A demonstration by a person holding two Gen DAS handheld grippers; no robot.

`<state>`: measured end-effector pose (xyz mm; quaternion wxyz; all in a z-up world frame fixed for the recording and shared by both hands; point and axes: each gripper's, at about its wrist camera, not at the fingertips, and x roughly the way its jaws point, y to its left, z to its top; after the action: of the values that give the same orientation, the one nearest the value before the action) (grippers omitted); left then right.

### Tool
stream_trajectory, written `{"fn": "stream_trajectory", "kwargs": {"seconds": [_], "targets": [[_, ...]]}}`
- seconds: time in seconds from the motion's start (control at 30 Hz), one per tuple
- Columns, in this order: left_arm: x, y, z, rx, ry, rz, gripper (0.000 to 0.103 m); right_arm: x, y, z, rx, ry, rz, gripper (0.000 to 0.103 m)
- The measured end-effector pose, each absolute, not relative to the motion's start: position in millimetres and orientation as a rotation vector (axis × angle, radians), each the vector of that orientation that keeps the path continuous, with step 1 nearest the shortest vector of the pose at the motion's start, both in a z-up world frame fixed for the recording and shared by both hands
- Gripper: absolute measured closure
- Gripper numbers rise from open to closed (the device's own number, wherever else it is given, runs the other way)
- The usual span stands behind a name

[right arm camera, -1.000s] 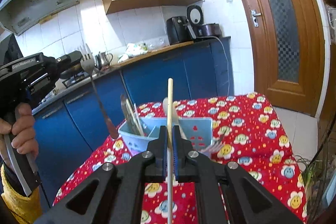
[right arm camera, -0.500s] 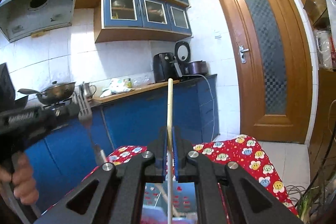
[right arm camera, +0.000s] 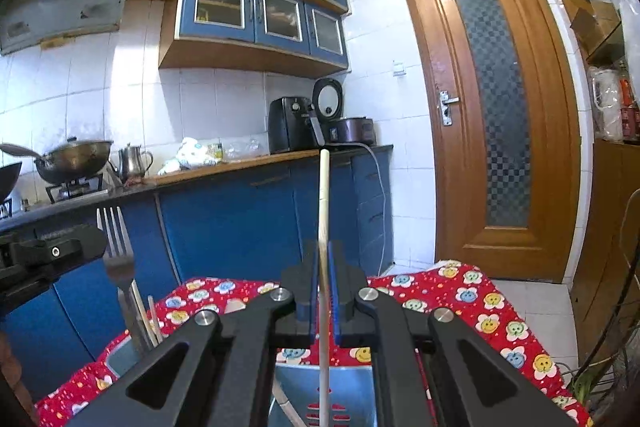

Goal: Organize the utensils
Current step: 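Lift the chopstick with the right tool over the box while the left tool carries the fork, then open the right tool to drop the chopstick into the box while the left tool releases the fork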

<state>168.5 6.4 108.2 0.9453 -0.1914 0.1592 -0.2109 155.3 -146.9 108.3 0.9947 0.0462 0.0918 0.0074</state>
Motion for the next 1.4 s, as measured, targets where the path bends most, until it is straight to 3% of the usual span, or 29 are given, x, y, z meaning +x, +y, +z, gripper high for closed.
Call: {"fn": "stream_trajectory", "kwargs": {"seconds": [0.27,0.33,0.43,0.5,1.03,1.4], "targets": [[174.2,6.4,88.7,-0.375,0.428,-0.402,0.101,160.0,-142.5,93.5,0.077,0.278,0.061,0.097],[174.3,5.3,86.6,-0.367,0.448,-0.396,0.100,158.9,-143.4,93.2,0.094,0.295,0.083,0.092],[171.8,6.0,87.3,-0.359,0.458,-0.380,0.086,154.8,-144.0,96.1,0.109,0.299,0.104,0.080],[169.1,7.4,89.1,-0.355,0.464,-0.372,0.072,151.9,-144.8,98.4,0.119,0.301,0.114,0.079],[124.9,7.5,104.4,-0.225,0.490,-0.363,0.068,90.9,-168.3,129.3,0.177,0.306,0.163,0.071],[102.0,4.2,95.1,-0.180,0.575,-0.361,0.068,50.8,-180.2,118.2,0.210,0.400,0.145,0.068]]}}
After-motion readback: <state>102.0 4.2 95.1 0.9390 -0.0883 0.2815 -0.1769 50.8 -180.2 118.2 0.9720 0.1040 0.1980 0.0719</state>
